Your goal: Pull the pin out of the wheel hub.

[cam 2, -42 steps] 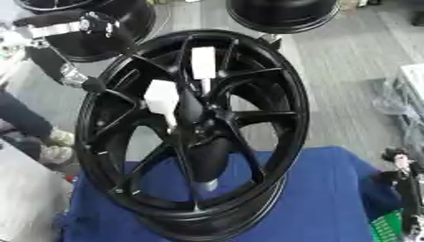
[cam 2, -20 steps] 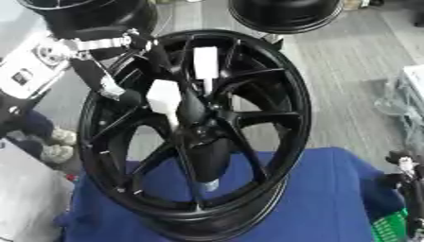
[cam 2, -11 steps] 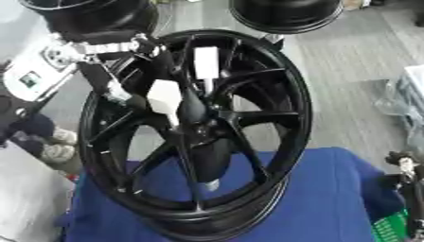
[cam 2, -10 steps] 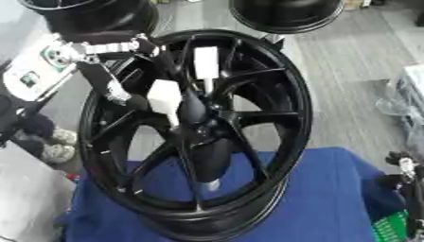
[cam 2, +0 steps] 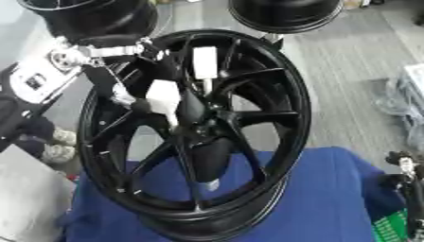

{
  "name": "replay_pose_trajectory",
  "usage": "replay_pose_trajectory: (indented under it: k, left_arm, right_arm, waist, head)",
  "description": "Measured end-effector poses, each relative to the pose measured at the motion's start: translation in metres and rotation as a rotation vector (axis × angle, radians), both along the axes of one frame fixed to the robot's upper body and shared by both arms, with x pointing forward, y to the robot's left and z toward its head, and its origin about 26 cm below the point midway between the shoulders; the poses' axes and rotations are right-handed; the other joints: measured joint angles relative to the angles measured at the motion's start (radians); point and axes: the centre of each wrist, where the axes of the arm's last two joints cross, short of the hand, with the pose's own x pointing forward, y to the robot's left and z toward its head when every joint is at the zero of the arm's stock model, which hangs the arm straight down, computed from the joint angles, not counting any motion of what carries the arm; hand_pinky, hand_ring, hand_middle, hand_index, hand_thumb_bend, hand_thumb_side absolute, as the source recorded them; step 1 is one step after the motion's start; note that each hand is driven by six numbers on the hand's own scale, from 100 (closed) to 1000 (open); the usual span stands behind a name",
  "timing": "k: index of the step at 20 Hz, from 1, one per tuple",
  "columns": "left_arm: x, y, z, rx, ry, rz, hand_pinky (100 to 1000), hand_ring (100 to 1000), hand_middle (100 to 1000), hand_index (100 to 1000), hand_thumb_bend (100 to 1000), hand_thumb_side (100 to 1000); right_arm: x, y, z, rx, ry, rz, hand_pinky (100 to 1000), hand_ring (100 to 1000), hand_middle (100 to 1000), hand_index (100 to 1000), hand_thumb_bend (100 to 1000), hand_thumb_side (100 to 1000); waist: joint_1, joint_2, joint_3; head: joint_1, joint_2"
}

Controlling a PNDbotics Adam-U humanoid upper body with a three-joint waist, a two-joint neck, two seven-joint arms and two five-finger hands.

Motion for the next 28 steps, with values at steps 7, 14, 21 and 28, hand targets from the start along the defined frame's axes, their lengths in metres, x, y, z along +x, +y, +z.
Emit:
replay_pose_trajectory:
  k: [7,14,21,28]
  left_arm:
    - [0.001,-0.001,-0.007,0.007,0.006,0.004,662,546,579,715,556,608]
    - [0.001,-0.006,-0.012,0.005,0.015,-0.006,626,495,517,656,510,583]
    - [0.001,-0.007,-0.013,0.003,0.027,-0.01,554,417,429,555,316,458]
    - [0.001,-0.008,-0.01,-0.033,0.064,-0.016,526,379,380,506,170,373]
  right_arm:
    - [0.001,0.0,0.001,0.0,-0.002,0.002,572,506,732,780,100,923]
    - [0.001,0.0,0.001,0.0,-0.003,0.002,572,505,732,780,100,922]
    - [0.001,0.0,0.001,0.0,-0.003,0.002,572,505,732,780,100,921]
    - [0.001,0.001,0.002,0.0,-0.006,0.003,572,505,732,780,100,921]
  waist:
    - [0.0,0.0,0.0]
    - [0.0,0.0,-0.001]
    - [0.0,0.0,-0.001]
    - [0.001,0.001,-0.002]
  head:
    - [0.0,0.0]
    - [0.0,0.0]
    - [0.0,0.0]
    - [0.0,0.0]
